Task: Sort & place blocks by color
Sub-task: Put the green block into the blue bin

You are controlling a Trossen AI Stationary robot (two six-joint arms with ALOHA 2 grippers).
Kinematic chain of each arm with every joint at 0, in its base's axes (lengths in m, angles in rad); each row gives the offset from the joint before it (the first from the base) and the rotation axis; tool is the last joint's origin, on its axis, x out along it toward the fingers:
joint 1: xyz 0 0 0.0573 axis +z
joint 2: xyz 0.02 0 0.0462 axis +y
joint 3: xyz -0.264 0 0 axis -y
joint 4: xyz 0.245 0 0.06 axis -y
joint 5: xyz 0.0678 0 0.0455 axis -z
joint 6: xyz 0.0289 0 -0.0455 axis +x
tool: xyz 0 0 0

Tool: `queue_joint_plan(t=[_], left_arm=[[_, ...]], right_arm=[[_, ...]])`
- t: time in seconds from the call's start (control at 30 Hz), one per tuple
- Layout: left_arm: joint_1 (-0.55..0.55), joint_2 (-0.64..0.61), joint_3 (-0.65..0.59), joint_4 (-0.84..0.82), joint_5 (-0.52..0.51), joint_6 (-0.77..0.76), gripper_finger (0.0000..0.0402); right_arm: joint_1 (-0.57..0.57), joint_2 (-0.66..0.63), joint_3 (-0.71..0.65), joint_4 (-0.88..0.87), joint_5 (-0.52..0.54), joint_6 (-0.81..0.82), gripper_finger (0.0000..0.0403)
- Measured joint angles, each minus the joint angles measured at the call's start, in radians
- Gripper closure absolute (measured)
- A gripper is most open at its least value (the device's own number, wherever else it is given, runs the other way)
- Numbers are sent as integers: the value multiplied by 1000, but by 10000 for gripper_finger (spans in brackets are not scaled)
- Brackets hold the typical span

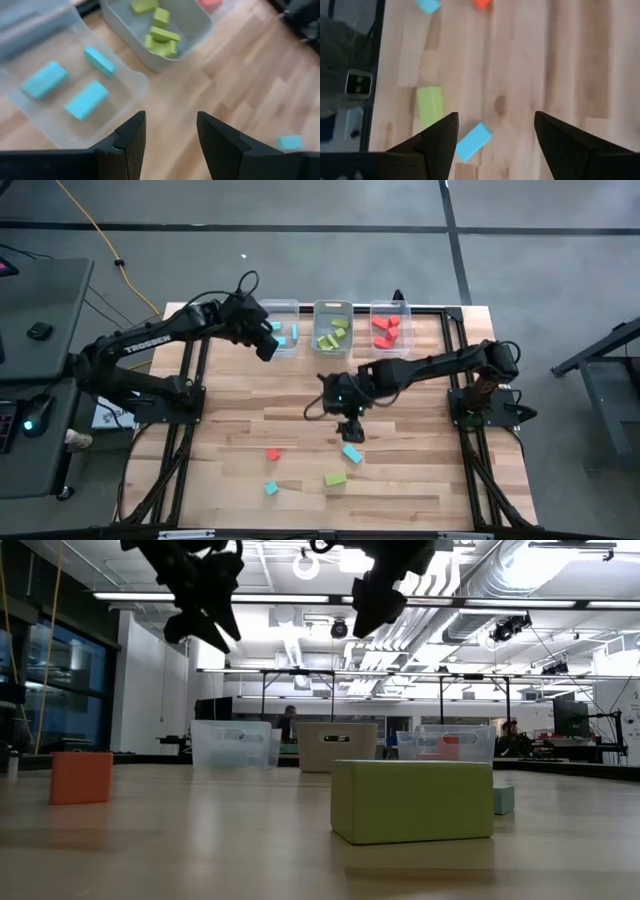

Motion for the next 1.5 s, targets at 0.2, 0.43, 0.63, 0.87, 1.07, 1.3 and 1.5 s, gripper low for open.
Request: queue_joint_plan(t=[0.2, 0.43, 0.63, 0.87, 1.07, 1.3, 1.5], left_arm=[[-117, -6, 0, 1, -5, -148, 245], [-246, -6, 0, 1, -58, -286, 245], [-345, -5, 0, -39, -124, -391, 245], [-434, -5, 0, -110, -183, -479, 245], [-470, -5, -1, -133, -206, -481, 245], [-473, -5, -1, -149, -208, -439, 245], [-473, -4, -1, -149, -198, -395, 245]], right_arm=[[73, 4, -49, 64, 24, -70, 151], [138, 12, -49, 148, 99, -114, 151], [181, 75, -49, 219, 97, -121, 151], [241, 160, -49, 276, 85, -102, 151], [261, 186, -49, 312, 94, -44, 151], [284, 245, -49, 321, 115, 37, 151], [317, 271, -49, 321, 156, 94, 151]])
